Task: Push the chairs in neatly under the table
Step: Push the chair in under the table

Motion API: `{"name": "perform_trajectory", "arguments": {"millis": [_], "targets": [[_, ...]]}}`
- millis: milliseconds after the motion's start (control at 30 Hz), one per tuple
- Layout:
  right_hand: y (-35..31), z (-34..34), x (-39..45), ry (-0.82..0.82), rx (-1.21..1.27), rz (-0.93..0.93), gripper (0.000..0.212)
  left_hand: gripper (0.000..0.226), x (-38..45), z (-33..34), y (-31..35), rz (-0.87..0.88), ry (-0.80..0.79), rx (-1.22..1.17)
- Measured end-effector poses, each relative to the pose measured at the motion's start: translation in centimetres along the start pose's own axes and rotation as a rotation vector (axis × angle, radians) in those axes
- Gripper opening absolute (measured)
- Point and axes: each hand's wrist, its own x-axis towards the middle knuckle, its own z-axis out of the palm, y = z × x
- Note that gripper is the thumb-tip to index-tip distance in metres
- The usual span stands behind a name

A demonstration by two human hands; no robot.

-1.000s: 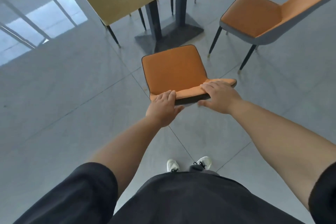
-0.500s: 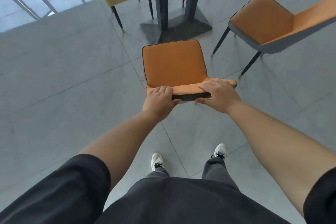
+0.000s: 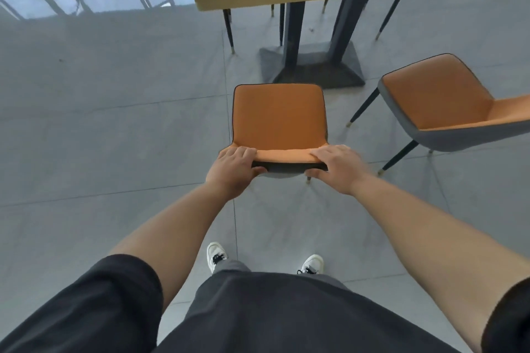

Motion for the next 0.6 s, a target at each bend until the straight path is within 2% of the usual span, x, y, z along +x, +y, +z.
{"name": "perform_trajectory", "arguments": {"millis": [133,300,600], "targets": [[1.3,-0.2,0.3,-0.006,-0.005,-0.072,0.074,0.052,0.1,-0.1,0.8,-0.049,-0.021,-0.001],[2.7,-0.9,1.2,-0.002,-0.02,-0.157,0.077,0.056,0.9,0.0,1.3,-0.091,-0.036,-0.017],[6.3,-3.8,6.4,-0.074,-0.005,-0.159,0.059,0.056,6.2,-0.5,2.0,-0.063,0.049,-0.057]]}}
